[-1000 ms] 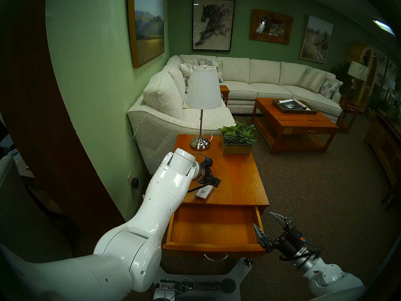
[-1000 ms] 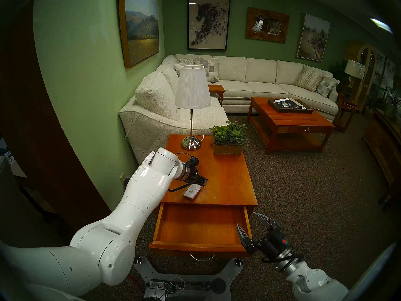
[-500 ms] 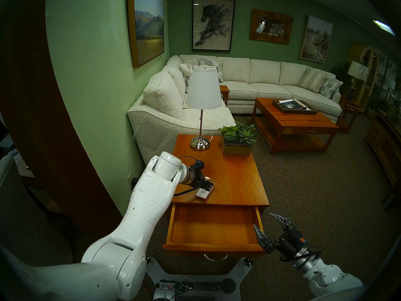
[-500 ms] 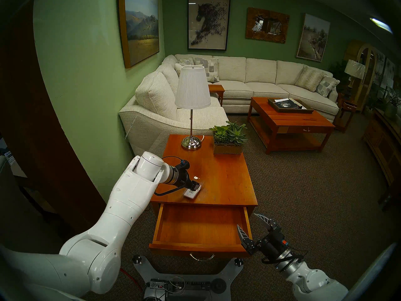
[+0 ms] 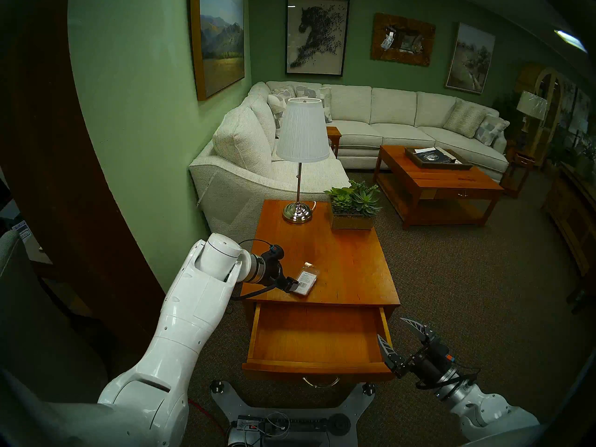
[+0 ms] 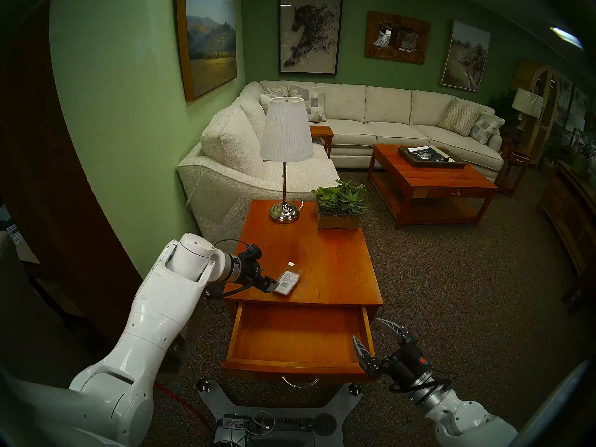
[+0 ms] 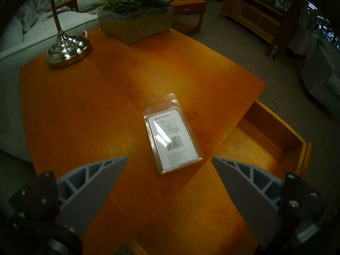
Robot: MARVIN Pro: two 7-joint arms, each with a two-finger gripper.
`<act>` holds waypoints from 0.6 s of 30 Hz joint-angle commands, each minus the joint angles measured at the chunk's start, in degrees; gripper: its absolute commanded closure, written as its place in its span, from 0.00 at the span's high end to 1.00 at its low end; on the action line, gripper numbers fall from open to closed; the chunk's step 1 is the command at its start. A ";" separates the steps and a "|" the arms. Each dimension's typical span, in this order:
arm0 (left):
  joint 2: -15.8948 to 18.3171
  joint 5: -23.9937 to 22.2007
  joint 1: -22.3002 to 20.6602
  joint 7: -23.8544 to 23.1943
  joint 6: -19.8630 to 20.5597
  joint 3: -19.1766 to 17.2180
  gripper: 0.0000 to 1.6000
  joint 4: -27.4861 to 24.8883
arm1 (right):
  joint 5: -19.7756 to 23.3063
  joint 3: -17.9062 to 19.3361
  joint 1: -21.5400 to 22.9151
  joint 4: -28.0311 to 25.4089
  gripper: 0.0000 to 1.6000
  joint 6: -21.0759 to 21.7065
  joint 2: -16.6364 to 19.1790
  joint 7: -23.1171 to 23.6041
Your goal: Open the drawer, take out the contents and close the drawer
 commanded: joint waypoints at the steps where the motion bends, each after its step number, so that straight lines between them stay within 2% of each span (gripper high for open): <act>1: 5.26 -1.37 3.30 -4.19 -2.44 -1.75 1.00 -6.34 | 0.01 0.26 0.75 -1.02 1.00 -0.36 0.12 0.10; 3: 6.80 -1.77 5.10 -5.65 -3.27 -2.45 1.00 -9.37 | 0.01 0.24 0.78 -0.99 1.00 -0.36 0.12 0.10; 5: 7.74 -2.10 5.68 -6.70 -3.92 -2.98 1.00 -8.51 | 0.02 0.23 0.80 -0.98 1.00 -0.37 0.12 0.10; 11: 11.01 -3.33 9.39 -10.65 -6.32 -4.65 1.00 -12.53 | 0.03 0.22 0.88 -1.06 1.00 -0.43 0.14 0.12; 18: 14.09 -6.99 15.10 -17.33 -11.59 -7.30 1.00 -18.35 | 0.03 0.23 0.95 -1.32 1.00 -0.55 0.18 0.16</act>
